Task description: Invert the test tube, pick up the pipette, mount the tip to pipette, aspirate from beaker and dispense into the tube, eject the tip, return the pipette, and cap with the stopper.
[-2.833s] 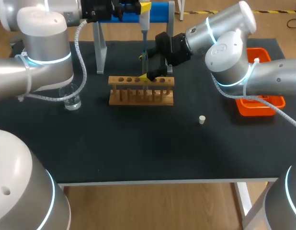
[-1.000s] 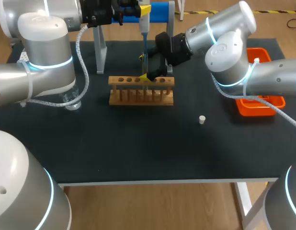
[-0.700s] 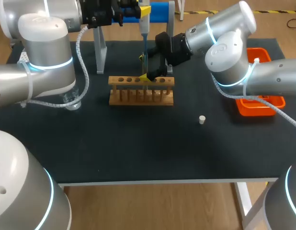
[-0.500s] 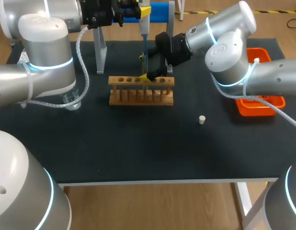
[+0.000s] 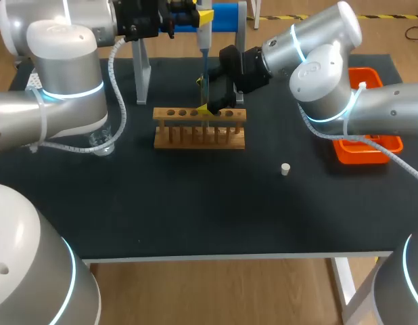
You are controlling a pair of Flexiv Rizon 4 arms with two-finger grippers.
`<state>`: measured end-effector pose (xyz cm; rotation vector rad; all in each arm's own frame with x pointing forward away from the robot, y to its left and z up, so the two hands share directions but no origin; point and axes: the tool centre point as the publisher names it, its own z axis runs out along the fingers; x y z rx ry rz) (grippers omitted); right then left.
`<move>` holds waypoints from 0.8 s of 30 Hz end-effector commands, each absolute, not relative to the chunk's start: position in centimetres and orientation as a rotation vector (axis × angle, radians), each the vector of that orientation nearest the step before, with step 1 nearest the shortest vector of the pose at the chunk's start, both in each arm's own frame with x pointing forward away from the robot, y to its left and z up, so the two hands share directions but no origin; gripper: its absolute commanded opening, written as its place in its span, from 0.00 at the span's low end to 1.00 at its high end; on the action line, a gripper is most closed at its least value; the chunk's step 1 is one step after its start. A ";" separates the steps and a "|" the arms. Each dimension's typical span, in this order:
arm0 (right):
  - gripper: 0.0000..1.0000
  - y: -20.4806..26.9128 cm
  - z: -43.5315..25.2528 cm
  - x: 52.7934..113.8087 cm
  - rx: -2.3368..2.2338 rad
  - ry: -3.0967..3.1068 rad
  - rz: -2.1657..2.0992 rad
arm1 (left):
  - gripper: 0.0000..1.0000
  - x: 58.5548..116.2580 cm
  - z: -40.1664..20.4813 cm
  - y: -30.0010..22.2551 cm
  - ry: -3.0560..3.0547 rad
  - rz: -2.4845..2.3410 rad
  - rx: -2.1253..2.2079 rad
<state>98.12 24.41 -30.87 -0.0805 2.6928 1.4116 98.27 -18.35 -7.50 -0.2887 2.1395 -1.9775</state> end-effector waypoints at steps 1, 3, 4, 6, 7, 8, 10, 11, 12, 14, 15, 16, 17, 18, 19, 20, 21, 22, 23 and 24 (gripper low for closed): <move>1.00 24.3 -30.8 98.1 -0.082 2.698 1.407 | 0.00 98.3 -7.5 -18.4 2.138 -1.976 -0.286; 1.00 24.3 -30.8 98.1 -0.082 2.698 1.407 | 0.00 98.2 -7.5 -18.4 2.139 -1.973 -0.283; 1.00 24.3 -30.8 98.1 -0.082 2.698 1.407 | 0.00 98.2 -7.5 -18.4 2.139 -1.973 -0.283; 1.00 24.3 -30.8 98.1 -0.082 2.698 1.407 | 0.00 98.2 -7.5 -18.4 2.139 -1.973 -0.283; 1.00 24.3 -30.8 98.1 -0.082 2.698 1.407 | 0.00 98.2 -7.5 -18.4 2.139 -1.973 -0.283; 1.00 24.3 -30.8 98.1 -0.082 2.698 1.407 | 0.00 98.2 -7.5 -18.4 2.139 -1.973 -0.283; 1.00 24.3 -30.8 98.1 -0.082 2.698 1.407 | 0.00 98.2 -7.5 -18.4 2.139 -1.973 -0.283; 1.00 24.3 -30.8 98.1 -0.082 2.698 1.407 | 0.00 98.2 -7.5 -18.4 2.139 -1.973 -0.283; 1.00 24.3 -30.8 98.1 -0.082 2.698 1.407 | 0.00 98.2 -7.5 -18.4 2.139 -1.973 -0.283; 1.00 24.3 -30.8 98.1 -0.082 2.698 1.407 | 0.00 98.2 -7.5 -18.4 2.139 -1.973 -0.283; 1.00 24.3 -30.8 98.1 -0.082 2.698 1.407 | 0.00 98.2 -7.5 -18.4 2.139 -1.973 -0.283; 1.00 24.3 -30.8 98.1 -0.082 2.698 1.407 | 0.00 98.2 -7.5 -18.4 2.139 -1.973 -0.283; 1.00 24.3 -30.8 98.1 -0.082 2.698 1.407 | 0.00 98.2 -7.5 -18.4 2.139 -1.973 -0.283; 1.00 24.3 -30.8 98.1 -0.082 2.698 1.407 | 0.00 98.2 -7.5 -18.4 2.139 -1.973 -0.283; 1.00 24.3 -30.8 98.1 -0.082 2.698 1.407 | 0.00 98.2 -7.5 -18.4 2.139 -1.973 -0.283; 1.00 24.3 -30.8 98.1 -0.082 2.698 1.407 | 0.00 98.2 -7.5 -18.4 2.139 -1.973 -0.283; 1.00 24.2 -30.7 98.1 -0.081 2.692 1.411 | 0.00 98.2 -7.5 -18.4 2.139 -1.973 -0.283; 1.00 24.0 -30.7 98.0 -0.082 2.690 1.411 | 0.00 98.2 -7.5 -18.4 2.139 -1.973 -0.283; 1.00 23.8 -30.6 98.0 -0.083 2.686 1.408 | 0.00 98.2 -7.5 -18.4 2.139 -1.973 -0.283; 1.00 23.6 -30.6 97.9 -0.083 2.685 1.407 | 0.00 98.2 -7.5 -18.4 2.139 -1.973 -0.283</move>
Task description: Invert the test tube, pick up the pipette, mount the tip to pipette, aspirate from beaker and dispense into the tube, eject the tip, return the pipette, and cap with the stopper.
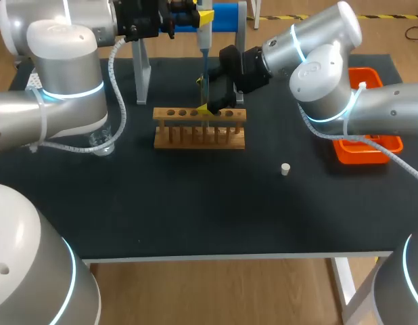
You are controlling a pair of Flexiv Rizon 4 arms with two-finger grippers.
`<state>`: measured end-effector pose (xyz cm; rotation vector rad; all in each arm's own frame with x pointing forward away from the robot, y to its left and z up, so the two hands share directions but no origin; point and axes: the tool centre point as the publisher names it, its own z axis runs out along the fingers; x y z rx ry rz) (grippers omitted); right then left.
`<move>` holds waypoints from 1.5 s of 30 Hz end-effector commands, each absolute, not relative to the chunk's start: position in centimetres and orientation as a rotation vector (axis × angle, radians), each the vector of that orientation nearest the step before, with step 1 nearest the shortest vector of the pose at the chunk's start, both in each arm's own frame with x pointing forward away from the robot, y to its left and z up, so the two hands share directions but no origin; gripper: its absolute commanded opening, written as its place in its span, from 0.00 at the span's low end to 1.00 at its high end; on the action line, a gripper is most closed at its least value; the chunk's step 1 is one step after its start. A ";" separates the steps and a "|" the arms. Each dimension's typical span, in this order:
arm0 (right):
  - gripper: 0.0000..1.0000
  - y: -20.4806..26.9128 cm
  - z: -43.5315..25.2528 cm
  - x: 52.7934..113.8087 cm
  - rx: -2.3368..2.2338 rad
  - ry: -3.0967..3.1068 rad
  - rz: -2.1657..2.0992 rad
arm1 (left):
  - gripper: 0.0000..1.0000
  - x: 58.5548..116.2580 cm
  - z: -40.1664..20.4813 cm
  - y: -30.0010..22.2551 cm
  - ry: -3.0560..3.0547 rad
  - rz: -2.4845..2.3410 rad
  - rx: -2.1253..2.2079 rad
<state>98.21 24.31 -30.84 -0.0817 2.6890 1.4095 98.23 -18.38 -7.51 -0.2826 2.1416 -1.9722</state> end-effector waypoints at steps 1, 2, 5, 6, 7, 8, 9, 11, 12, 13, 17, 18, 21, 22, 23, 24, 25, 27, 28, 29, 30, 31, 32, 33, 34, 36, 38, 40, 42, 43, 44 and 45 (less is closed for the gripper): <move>1.00 23.3 -30.5 97.9 -0.083 2.682 1.407 | 0.00 98.2 -7.5 -18.4 2.139 -1.973 -0.283; 1.00 23.1 -30.5 97.9 -0.078 2.677 1.409 | 0.00 98.2 -7.5 -18.4 2.139 -1.973 -0.283; 1.00 22.2 -30.3 97.8 -0.060 2.663 1.432 | 0.00 98.2 -7.5 -18.4 2.139 -1.973 -0.283; 1.00 21.9 -30.2 97.7 -0.055 2.658 1.442 | 0.00 98.2 -7.5 -18.4 2.139 -1.973 -0.283; 1.00 21.6 -30.1 97.7 -0.052 2.653 1.451 | 0.00 98.2 -7.5 -18.4 2.139 -1.973 -0.283; 1.00 21.3 -30.0 97.7 -0.050 2.645 1.460 | 0.00 98.2 -7.5 -18.4 2.139 -1.973 -0.283; 1.00 21.0 -29.9 97.6 -0.048 2.642 1.463 | 0.00 98.2 -7.5 -18.4 2.139 -1.973 -0.283; 1.00 20.6 -29.8 97.5 -0.043 2.634 1.469 | 0.00 98.2 -7.5 -18.4 2.139 -1.973 -0.283; 1.00 20.3 -29.8 97.4 -0.040 2.632 1.471 | 0.00 98.2 -7.5 -18.4 2.139 -1.973 -0.283; 1.00 20.1 -29.7 97.4 -0.036 2.625 1.476 | 0.00 98.2 -7.5 -18.4 2.139 -1.973 -0.283; 1.00 19.1 -29.5 97.2 -0.024 2.605 1.505 | 0.00 98.2 -7.5 -18.4 2.139 -1.973 -0.283; 1.00 18.9 -29.4 97.2 -0.020 2.599 1.515 | 0.00 98.2 -7.5 -18.4 2.139 -1.973 -0.283; 1.00 18.3 -29.1 97.0 -0.013 2.579 1.547 | 0.00 98.2 -7.5 -18.4 2.139 -1.973 -0.283; 1.00 18.1 -29.0 96.9 -0.010 2.570 1.564 | 0.00 98.2 -7.5 -18.4 2.139 -1.973 -0.283; 1.00 17.8 -28.9 96.9 -0.007 2.559 1.582 | 0.00 98.2 -7.5 -18.4 2.139 -1.973 -0.283; 1.00 17.6 -28.9 96.8 -0.002 2.548 1.594 | 0.00 98.2 -7.5 -18.4 2.139 -1.973 -0.283; 1.00 17.4 -28.8 96.8 0.000 2.540 1.606 | 0.00 98.2 -7.5 -18.4 2.139 -1.973 -0.283; 1.00 16.9 -28.6 96.6 0.007 2.518 1.634 | 0.00 98.2 -7.5 -18.4 2.139 -1.973 -0.283; 1.00 16.7 -28.5 96.6 0.009 2.515 1.641 | 0.00 98.2 -7.5 -18.4 2.139 -1.973 -0.283; 1.00 16.5 -28.4 96.5 0.011 2.505 1.659 | 0.00 98.2 -7.5 -18.4 2.139 -1.973 -0.283; 1.00 16.3 -28.2 96.5 0.012 2.503 1.660 | 0.00 98.2 -7.5 -18.4 2.139 -1.973 -0.283; 1.00 16.2 -28.2 96.5 0.013 2.500 1.665 | 0.00 98.2 -7.5 -18.4 2.139 -1.973 -0.283; 1.00 16.1 -28.0 96.4 0.013 2.497 1.668 | 0.00 98.2 -7.5 -18.4 2.139 -1.973 -0.283; 1.00 15.9 -27.9 96.4 0.015 2.495 1.666 | 0.00 98.2 -7.5 -18.4 2.139 -1.973 -0.283; 1.00 15.8 -27.8 96.3 0.017 2.493 1.668 | 0.00 98.2 -7.5 -18.4 2.139 -1.973 -0.283; 1.00 15.3 -27.4 96.2 0.029 2.480 1.682 | 0.00 98.2 -7.5 -18.4 2.139 -1.973 -0.283; 1.00 14.7 -26.8 96.0 0.036 2.460 1.703 | 0.00 98.2 -7.5 -18.4 2.139 -1.973 -0.283; 1.00 14.1 -25.7 95.8 0.034 2.440 1.714 | 0.00 98.2 -7.5 -18.4 2.139 -1.973 -0.283; 1.00 13.6 -24.6 95.6 0.030 2.419 1.724 | 0.00 98.2 -7.5 -18.4 2.139 -1.973 -0.283; 1.00 13.3 -23.9 95.4 0.027 2.406 1.728 | 0.00 98.2 -7.5 -18.4 2.139 -1.973 -0.283; 1.00 13.0 -23.3 95.3 0.021 2.395 1.730 | 0.00 98.2 -7.5 -18.4 2.139 -1.973 -0.283; 1.00 12.7 -22.5 95.2 0.017 2.389 1.732 | 0.00 98.2 -7.5 -18.4 2.139 -1.973 -0.283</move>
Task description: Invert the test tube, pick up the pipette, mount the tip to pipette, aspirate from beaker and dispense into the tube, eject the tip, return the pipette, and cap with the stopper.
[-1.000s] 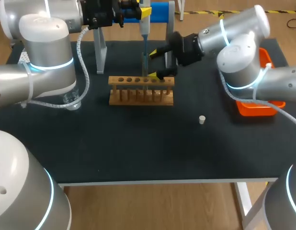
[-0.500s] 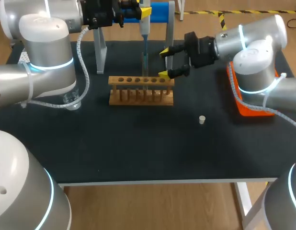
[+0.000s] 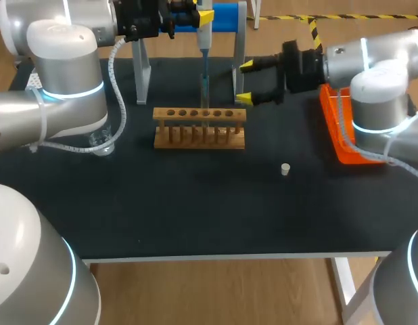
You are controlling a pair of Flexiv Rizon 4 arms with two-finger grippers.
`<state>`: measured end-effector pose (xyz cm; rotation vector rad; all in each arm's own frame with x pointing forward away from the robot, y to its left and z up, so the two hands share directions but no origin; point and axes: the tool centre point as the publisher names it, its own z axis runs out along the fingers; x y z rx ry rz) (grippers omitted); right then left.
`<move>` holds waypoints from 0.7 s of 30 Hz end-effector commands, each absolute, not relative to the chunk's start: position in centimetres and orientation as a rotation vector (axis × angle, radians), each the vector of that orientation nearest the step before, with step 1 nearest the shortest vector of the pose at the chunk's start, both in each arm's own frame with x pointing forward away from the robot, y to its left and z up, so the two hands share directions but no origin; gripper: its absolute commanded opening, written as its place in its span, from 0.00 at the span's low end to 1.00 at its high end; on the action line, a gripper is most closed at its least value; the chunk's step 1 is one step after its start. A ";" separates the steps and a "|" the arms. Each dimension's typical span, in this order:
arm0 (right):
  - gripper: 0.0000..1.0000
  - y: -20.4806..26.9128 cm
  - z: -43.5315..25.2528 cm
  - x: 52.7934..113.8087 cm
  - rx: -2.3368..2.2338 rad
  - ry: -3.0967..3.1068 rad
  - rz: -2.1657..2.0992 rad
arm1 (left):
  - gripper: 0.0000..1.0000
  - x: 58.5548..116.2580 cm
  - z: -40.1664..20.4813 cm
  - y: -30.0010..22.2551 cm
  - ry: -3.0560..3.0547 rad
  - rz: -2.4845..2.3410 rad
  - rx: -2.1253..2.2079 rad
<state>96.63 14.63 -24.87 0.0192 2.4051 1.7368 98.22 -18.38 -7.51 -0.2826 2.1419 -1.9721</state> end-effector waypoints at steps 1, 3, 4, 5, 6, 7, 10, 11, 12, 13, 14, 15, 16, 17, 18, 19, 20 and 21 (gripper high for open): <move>1.00 12.5 -21.8 95.1 0.015 2.387 1.728 | 0.00 98.2 -7.5 -18.4 2.139 -1.973 -0.283; 1.00 12.1 -20.3 94.8 0.005 2.377 1.717 | 0.00 98.2 -7.5 -18.4 2.139 -1.973 -0.283; 1.00 11.9 -19.5 94.7 0.001 2.372 1.721 | 0.00 98.2 -7.5 -18.4 2.139 -1.973 -0.283; 1.00 11.7 -18.8 94.6 -0.002 2.372 1.716 | 0.00 98.2 -7.5 -18.4 2.139 -1.973 -0.283; 1.00 11.6 -18.0 94.5 0.008 2.385 1.690 | 0.00 98.2 -7.5 -18.4 2.139 -1.973 -0.283; 1.00 11.5 -17.4 94.5 0.017 2.388 1.677 | 0.00 98.2 -7.5 -18.4 2.139 -1.973 -0.283; 1.00 11.4 -15.4 94.4 0.048 2.413 1.654 | 0.00 98.2 -7.5 -18.4 2.139 -1.973 -0.283; 1.00 11.4 -14.8 94.4 0.061 2.416 1.656 | 0.00 98.2 -7.5 -18.4 2.139 -1.973 -0.283; 1.00 11.4 -14.3 94.4 0.066 2.419 1.666 | 0.00 98.2 -7.5 -18.4 2.139 -1.973 -0.283; 1.00 11.4 -13.7 94.5 0.074 2.423 1.676 | 0.00 98.2 -7.5 -18.4 2.139 -1.973 -0.283; 1.00 11.4 -13.1 94.5 0.078 2.423 1.673 | 0.00 98.2 -7.5 -18.4 2.139 -1.973 -0.283; 1.00 11.4 -12.5 94.5 0.076 2.419 1.669 | 0.00 98.2 -7.5 -18.4 2.139 -1.973 -0.283; 1.00 11.5 -11.9 94.5 0.071 2.415 1.667 | 0.00 98.2 -7.5 -18.4 2.139 -1.973 -0.283; 1.00 11.6 -11.3 94.5 0.069 2.415 1.667 | 0.00 98.2 -7.5 -18.4 2.139 -1.973 -0.283; 1.00 11.7 -10.8 94.6 0.064 2.413 1.664 | 0.00 98.2 -7.5 -18.4 2.139 -1.973 -0.283; 1.00 11.8 -10.2 94.7 0.061 2.410 1.661 | 0.00 98.2 -7.5 -18.4 2.139 -1.973 -0.283; 1.00 11.9 -9.6 94.8 0.057 2.407 1.659 | 0.00 98.2 -7.5 -18.4 2.139 -1.973 -0.283; 1.00 12.0 -9.0 94.9 0.054 2.405 1.658 | 0.00 98.2 -7.5 -18.4 2.139 -1.973 -0.283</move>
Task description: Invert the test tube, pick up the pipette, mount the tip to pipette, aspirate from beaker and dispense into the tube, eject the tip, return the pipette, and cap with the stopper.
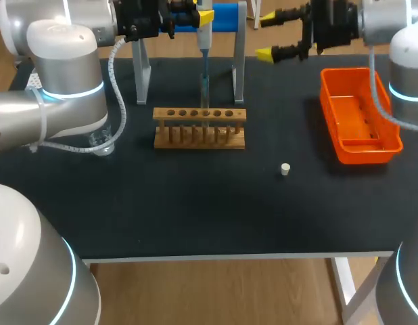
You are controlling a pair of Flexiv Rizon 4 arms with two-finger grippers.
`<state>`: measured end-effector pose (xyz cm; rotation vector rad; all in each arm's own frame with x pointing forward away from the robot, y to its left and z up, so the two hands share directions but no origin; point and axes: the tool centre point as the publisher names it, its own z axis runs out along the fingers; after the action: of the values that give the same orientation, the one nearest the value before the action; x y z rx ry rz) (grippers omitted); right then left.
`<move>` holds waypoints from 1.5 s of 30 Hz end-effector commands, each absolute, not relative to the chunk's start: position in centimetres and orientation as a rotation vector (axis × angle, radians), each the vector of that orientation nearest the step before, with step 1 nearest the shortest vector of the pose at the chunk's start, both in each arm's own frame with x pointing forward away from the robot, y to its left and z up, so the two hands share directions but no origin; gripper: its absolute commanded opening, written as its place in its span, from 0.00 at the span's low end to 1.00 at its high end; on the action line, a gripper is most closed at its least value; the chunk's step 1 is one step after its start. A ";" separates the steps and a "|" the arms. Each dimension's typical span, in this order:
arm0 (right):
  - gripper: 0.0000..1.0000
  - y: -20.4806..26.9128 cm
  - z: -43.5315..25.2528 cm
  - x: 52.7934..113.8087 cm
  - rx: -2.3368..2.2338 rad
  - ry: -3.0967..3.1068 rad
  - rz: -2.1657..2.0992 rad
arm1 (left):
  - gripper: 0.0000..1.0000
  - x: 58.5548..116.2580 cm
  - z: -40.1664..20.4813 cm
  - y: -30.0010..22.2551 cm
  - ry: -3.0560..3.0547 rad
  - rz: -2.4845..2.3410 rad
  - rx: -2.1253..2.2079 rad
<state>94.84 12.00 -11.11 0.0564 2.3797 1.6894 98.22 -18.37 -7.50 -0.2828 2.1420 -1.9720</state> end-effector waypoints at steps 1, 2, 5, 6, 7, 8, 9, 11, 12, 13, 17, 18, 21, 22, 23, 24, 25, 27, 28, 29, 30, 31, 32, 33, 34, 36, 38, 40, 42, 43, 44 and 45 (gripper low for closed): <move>1.00 12.1 -8.4 95.0 0.052 2.403 1.658 | 0.00 98.2 -7.5 -18.4 2.139 -1.973 -0.283; 1.00 12.2 -7.8 95.1 0.049 2.397 1.658 | 0.00 98.2 -7.5 -18.4 2.139 -1.973 -0.283; 1.00 12.6 -5.9 95.4 0.036 2.380 1.655 | 0.00 98.2 -7.5 -18.4 2.139 -1.973 -0.283; 1.00 12.8 -5.3 95.5 0.035 2.380 1.654 | 0.00 98.2 -7.5 -18.4 2.139 -1.973 -0.283; 1.00 13.0 -4.7 95.6 0.034 2.378 1.653 | 0.00 98.2 -7.5 -18.4 2.139 -1.973 -0.283; 1.00 13.1 -4.2 95.7 0.033 2.376 1.653 | 0.00 98.2 -7.5 -18.4 2.139 -1.973 -0.283; 1.00 13.3 -3.6 95.7 0.027 2.374 1.655 | 0.00 98.2 -7.5 -18.4 2.139 -1.973 -0.283; 1.00 13.8 -2.6 95.8 0.014 2.372 1.660 | 0.00 98.2 -7.5 -18.4 2.139 -1.973 -0.283; 1.00 14.0 -2.2 95.8 0.008 2.372 1.657 | 0.00 98.2 -7.5 -18.4 2.139 -1.973 -0.283; 1.00 14.3 -1.7 95.8 0.002 2.372 1.652 | 0.00 98.2 -7.5 -18.4 2.139 -1.973 -0.283; 1.00 15.3 -0.4 95.8 -0.017 2.372 1.652 | 0.00 98.2 -7.5 -18.4 2.139 -1.973 -0.283; 1.00 15.5 -0.1 95.9 -0.019 2.373 1.652 | 0.00 98.2 -7.5 -18.4 2.139 -1.973 -0.283; 1.00 16.1 0.4 95.9 -0.015 2.382 1.658 | 0.00 98.2 -7.5 -18.4 2.139 -1.973 -0.283; 0.94 16.2 0.5 95.9 -0.011 2.388 1.658 | 0.00 98.2 -7.5 -18.4 2.139 -1.973 -0.283; 0.46 16.4 0.7 96.0 -0.007 2.392 1.664 | 0.00 98.2 -7.5 -18.4 2.139 -1.973 -0.283; 0.33 16.6 0.8 96.0 -0.006 2.394 1.670 | 0.00 98.2 -7.5 -18.4 2.139 -1.973 -0.283; 0.18 16.8 0.9 96.1 -0.009 2.397 1.683 | 0.00 98.2 -7.5 -18.4 2.139 -1.973 -0.283; 0.00 17.2 1.2 96.2 -0.005 2.398 1.693 | 0.00 98.2 -7.5 -18.4 2.139 -1.973 -0.283; 0.00 17.4 1.3 96.2 -0.002 2.396 1.697 | 0.00 98.2 -7.5 -18.4 2.139 -1.973 -0.283; 0.00 17.5 1.5 96.3 -0.003 2.394 1.706 | 0.00 98.2 -7.5 -18.4 2.139 -1.973 -0.283; 0.00 17.7 1.6 96.3 -0.003 2.391 1.712 | 0.00 98.2 -7.5 -18.4 2.139 -1.973 -0.283; 0.00 18.0 1.7 96.4 -0.002 2.387 1.723 | 0.00 98.2 -7.5 -18.4 2.139 -1.973 -0.283; 0.00 18.1 1.8 96.5 -0.003 2.384 1.730 | 0.00 98.2 -7.5 -18.4 2.139 -1.973 -0.283; 0.00 18.3 1.8 96.5 -0.004 2.381 1.740 | 0.00 98.2 -7.5 -18.4 2.139 -1.973 -0.283; 0.00 18.5 1.9 96.6 -0.008 2.376 1.751 | 0.00 98.2 -7.5 -18.4 2.139 -1.973 -0.283; 0.00 19.0 2.0 96.8 -0.018 2.366 1.771 | 0.00 98.2 -7.5 -18.4 2.139 -1.973 -0.283; 0.00 19.5 2.1 97.0 -0.030 2.351 1.794 | 0.00 98.2 -7.5 -18.4 2.139 -1.973 -0.283; 0.00 20.1 2.2 97.1 -0.037 2.337 1.823 | 0.00 98.2 -7.5 -18.4 2.139 -1.973 -0.283; 0.00 20.3 2.2 97.2 -0.042 2.321 1.851 | 0.00 98.2 -7.5 -18.4 2.139 -1.973 -0.283; 0.00 20.5 2.2 97.2 -0.045 2.315 1.867 | 0.00 98.2 -7.5 -18.4 2.139 -1.973 -0.283; 0.00 20.7 2.2 97.3 -0.045 2.308 1.884 | 0.00 98.2 -7.5 -18.4 2.139 -1.973 -0.283; 0.00 20.8 2.2 97.3 -0.049 2.303 1.896 | 0.00 98.2 -7.5 -18.4 2.139 -1.973 -0.283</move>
<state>96.77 20.40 2.66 -0.0350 2.3169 1.8707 98.22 -18.37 -7.50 -0.2827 2.1422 -1.9719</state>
